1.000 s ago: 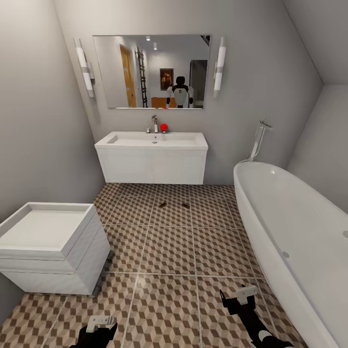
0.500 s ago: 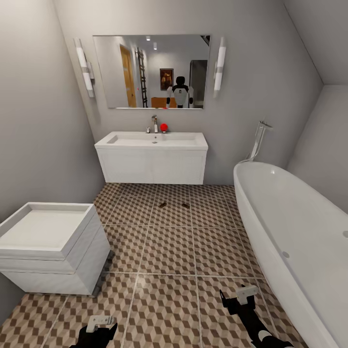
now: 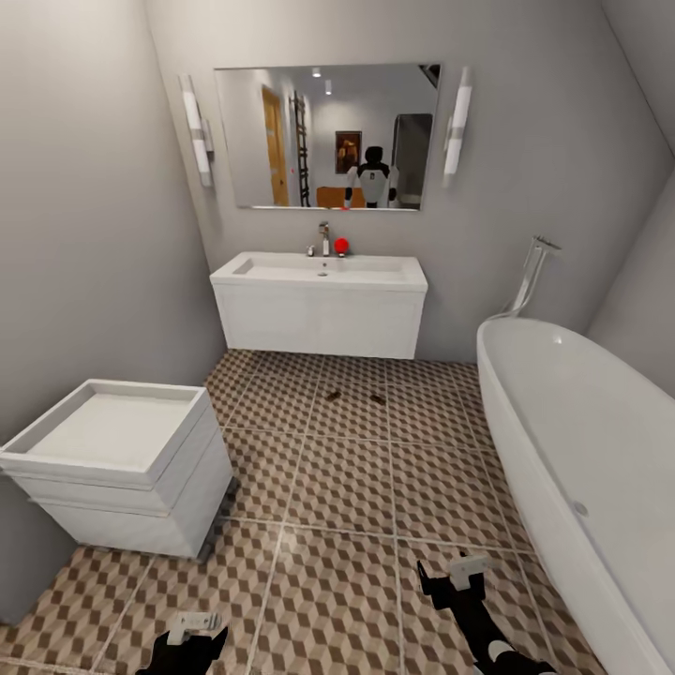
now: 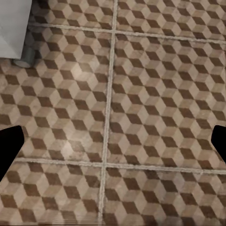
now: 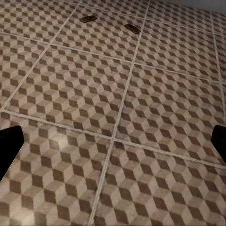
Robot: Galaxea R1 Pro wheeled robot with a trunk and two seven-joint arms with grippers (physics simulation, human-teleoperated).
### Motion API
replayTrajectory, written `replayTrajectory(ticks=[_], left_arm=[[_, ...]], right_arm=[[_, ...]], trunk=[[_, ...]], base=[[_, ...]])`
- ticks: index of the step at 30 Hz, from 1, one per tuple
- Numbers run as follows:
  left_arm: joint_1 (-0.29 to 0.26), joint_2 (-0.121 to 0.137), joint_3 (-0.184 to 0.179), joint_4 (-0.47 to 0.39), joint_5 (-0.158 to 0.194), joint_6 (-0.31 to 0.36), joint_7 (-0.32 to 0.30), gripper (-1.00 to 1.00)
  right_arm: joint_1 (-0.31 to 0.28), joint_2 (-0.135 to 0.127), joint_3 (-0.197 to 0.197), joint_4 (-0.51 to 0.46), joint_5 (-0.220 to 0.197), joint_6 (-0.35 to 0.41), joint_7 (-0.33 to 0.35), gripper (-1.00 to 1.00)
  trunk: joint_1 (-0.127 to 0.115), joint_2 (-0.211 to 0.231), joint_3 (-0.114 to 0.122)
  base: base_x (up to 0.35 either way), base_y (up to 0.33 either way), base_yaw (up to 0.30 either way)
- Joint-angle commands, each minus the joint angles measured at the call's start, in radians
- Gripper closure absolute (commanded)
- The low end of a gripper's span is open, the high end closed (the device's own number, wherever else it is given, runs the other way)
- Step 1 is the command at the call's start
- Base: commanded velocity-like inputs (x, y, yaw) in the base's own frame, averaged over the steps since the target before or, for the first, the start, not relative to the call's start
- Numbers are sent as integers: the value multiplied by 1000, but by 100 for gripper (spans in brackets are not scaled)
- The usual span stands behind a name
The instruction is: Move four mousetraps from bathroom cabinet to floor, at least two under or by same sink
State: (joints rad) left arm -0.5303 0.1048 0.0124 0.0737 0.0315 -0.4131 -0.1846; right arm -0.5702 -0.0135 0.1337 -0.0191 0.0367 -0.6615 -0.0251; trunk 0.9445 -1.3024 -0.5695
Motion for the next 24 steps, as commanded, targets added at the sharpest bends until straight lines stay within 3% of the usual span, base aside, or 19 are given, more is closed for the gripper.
replayTrajectory(ticks=[1,24], left_arm=[[-2,0,1,5,4,-6,-5,-100],[-2,0,1,5,4,-6,-5,-100]], right_arm=[[0,0,3,1,4,-3,-9,-100],[0,1,3,1,3,-3,-19,-100]], trunk=[[0,-1,-2],[0,-1,-13]], base=[[0,0,254],[0,0,270]])
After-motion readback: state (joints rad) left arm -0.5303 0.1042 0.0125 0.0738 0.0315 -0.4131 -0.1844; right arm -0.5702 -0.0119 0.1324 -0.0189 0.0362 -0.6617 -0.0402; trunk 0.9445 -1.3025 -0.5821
